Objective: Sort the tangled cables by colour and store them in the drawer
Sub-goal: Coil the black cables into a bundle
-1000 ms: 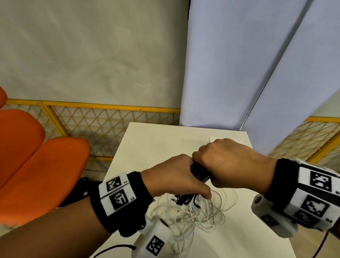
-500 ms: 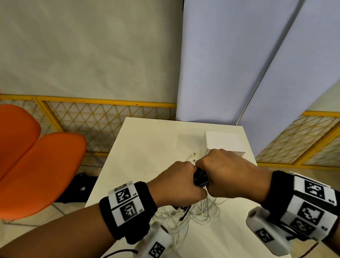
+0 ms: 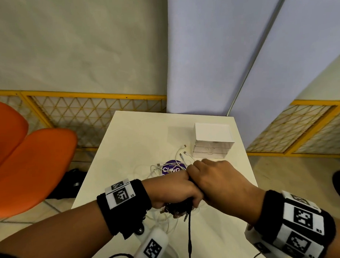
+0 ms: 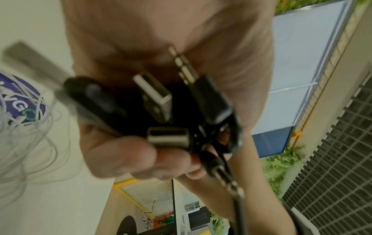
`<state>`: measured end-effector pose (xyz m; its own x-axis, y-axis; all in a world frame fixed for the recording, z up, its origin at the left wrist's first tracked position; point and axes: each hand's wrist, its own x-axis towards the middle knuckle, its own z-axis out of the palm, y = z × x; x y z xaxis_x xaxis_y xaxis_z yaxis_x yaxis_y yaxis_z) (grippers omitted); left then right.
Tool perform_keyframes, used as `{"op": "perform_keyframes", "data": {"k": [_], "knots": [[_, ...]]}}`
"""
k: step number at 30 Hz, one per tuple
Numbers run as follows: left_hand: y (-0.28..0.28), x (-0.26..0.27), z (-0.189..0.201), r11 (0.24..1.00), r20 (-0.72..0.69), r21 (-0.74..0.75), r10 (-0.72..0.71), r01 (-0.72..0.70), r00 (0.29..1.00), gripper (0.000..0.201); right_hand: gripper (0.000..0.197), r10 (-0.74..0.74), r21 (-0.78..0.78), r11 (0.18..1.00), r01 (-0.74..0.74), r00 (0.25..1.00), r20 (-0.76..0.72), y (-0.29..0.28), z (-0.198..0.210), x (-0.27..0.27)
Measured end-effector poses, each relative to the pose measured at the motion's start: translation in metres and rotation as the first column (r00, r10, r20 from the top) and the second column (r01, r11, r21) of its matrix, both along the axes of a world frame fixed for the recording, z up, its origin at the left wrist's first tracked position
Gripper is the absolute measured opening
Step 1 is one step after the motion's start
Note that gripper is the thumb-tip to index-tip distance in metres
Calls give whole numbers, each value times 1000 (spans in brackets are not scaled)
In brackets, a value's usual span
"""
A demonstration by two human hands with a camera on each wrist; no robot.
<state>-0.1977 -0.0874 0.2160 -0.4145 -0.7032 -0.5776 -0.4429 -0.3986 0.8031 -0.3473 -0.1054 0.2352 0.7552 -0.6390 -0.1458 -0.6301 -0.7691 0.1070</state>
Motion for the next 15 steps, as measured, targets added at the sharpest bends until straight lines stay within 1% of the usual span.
{"op": "perform_keyframes", "data": {"k": [2,4,5,7,9,11,12,13,15], "knots": [[0,-2,-5,997,-17,34,-68,68,998,23,31,-22,54,998,24,999,-37,4,1,-4],[-1,-8,-11,995,-8,45,-87,88,996,18,19,-48,127,990,58,996,-76,5,3,-7],[-2,-12,-13,996,1,41,-84,84,996,14,18,-47,130,990,62,993,-109,3,2,-9],[-5,-20,-15,997,25,9,-77,77,997,6,21,-55,126,990,69,992,-114,1,2,-13],[-10,-24,-19,994,85,-55,-88,93,992,13,21,-97,137,984,113,988,-120,-1,1,-17],[-14,-27,-24,972,219,-180,-109,150,970,17,22,-149,171,970,170,980,-131,-1,-2,-20],[-14,-29,-27,947,305,-251,-117,198,945,20,22,-174,186,962,198,975,-138,-1,-4,-22],[-12,-32,-29,915,404,-314,-114,255,908,25,23,-195,200,955,220,971,-138,-1,-6,-23],[-6,-42,-33,837,591,-419,-42,351,806,29,24,-229,240,937,254,965,-130,-3,-11,-23]]}}
